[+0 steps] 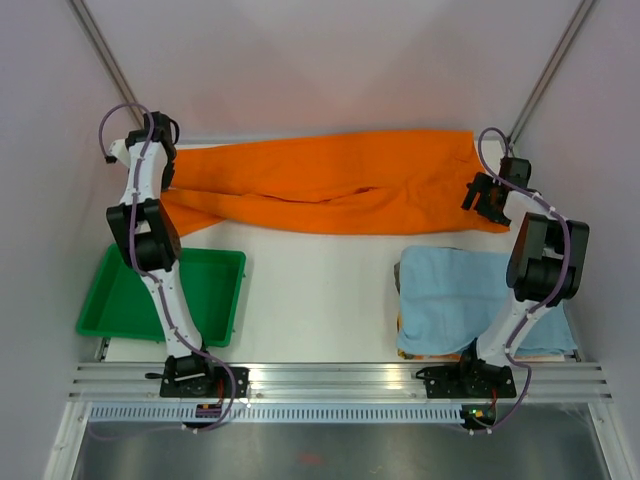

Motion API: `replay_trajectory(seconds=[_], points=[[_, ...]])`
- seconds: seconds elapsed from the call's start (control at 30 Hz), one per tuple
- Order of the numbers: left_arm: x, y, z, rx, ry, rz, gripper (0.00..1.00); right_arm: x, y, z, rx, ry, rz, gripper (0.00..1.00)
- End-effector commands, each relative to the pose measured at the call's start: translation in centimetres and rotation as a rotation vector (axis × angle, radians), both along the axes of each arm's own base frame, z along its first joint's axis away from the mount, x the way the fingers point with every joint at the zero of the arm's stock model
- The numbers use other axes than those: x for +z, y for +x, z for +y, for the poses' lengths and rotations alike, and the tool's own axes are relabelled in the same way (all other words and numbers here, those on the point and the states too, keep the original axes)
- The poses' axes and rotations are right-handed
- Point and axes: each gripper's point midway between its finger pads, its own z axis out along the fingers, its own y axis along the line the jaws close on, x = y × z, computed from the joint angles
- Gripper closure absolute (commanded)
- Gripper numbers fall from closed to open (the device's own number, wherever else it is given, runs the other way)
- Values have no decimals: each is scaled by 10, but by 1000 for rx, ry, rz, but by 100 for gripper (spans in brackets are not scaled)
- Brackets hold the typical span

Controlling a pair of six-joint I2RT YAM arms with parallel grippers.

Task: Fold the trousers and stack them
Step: Flatten the trousers out

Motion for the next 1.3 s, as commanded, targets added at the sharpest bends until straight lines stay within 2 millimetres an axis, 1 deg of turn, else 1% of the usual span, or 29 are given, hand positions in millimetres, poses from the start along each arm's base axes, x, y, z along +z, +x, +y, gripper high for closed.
replay_trajectory(seconds=[0.0,0.1,0.17,0.2,0.27,0.3,0.33,0.4,0.43,0.5,0.53,0.6,0.63,0.67,0.7,0.73,0.77,0.8,0.87,0.93,1.0,1.03,1.07,1.1,1.13,1.17,1.2,1.23,1.27], points=[[71,15,18,-48,109,-160,98,3,19,-18,-106,-9,-5,12],[86,15,21,-58,138,-184,98,-6,19,-19,-133,11,32,14],[97,11,22,-64,157,-197,98,-12,14,-18,-130,12,66,23],[99,14,22,-75,165,-211,98,-14,14,-18,-127,9,64,40],[116,16,19,-132,178,-233,98,-25,8,-17,-112,3,90,65],[128,22,18,-169,196,-265,98,-28,5,-16,-103,3,111,97],[140,21,15,-243,227,-246,98,-24,4,-16,-94,-2,111,100],[183,21,5,-324,320,-295,98,-12,2,-18,-87,-25,92,100],[196,17,1,-402,383,-253,98,10,1,-21,-96,-46,47,100],[227,1,-9,-432,436,-269,98,39,1,-26,-106,-88,-10,100],[230,-5,-12,-463,438,-252,98,68,2,-28,-114,-111,-73,100],[240,-13,-25,-533,412,-275,98,96,1,-30,-120,-135,-124,100],[234,-21,-28,-572,395,-221,98,124,3,-31,-124,-145,-179,100],[246,-24,-30,-587,399,-226,98,135,2,-31,-128,-150,-198,100],[244,-25,-30,-618,398,-183,98,152,4,-31,-136,-154,-235,100],[236,-40,-29,-626,374,-103,98,172,3,-31,-140,-161,-281,100],[252,-44,-28,-629,397,-111,98,184,3,-31,-145,-165,-310,100],[259,-51,-28,-644,415,-96,98,204,1,-30,-151,-170,-355,100],[267,-62,-28,-645,423,-101,98,219,1,-28,-141,-167,-396,100],[281,-69,-34,-658,425,-159,98,220,3,-21,-112,-144,-402,100],[268,-70,-37,-645,391,-150,98,205,3,-15,-91,-111,-374,100],[259,-70,-36,-637,371,-129,98,197,4,-6,-66,-67,-367,94],[243,-75,-37,-631,334,-79,98,196,8,0,-44,-36,-394,78],[233,-77,-38,-604,303,-74,98,177,2,7,-37,-3,-374,71],[230,-84,-38,-585,290,-71,98,171,3,15,-18,38,-383,64],[208,-86,-40,-584,264,-39,98,168,7,18,-19,65,-404,46],[201,-88,-41,-578,253,-44,98,153,7,22,-12,89,-378,40],[175,-93,-40,-579,231,1,98,146,8,25,-2,105,-363,35],[175,-94,-36,-571,234,-28,98,141,10,28,17,119,-348,34]])
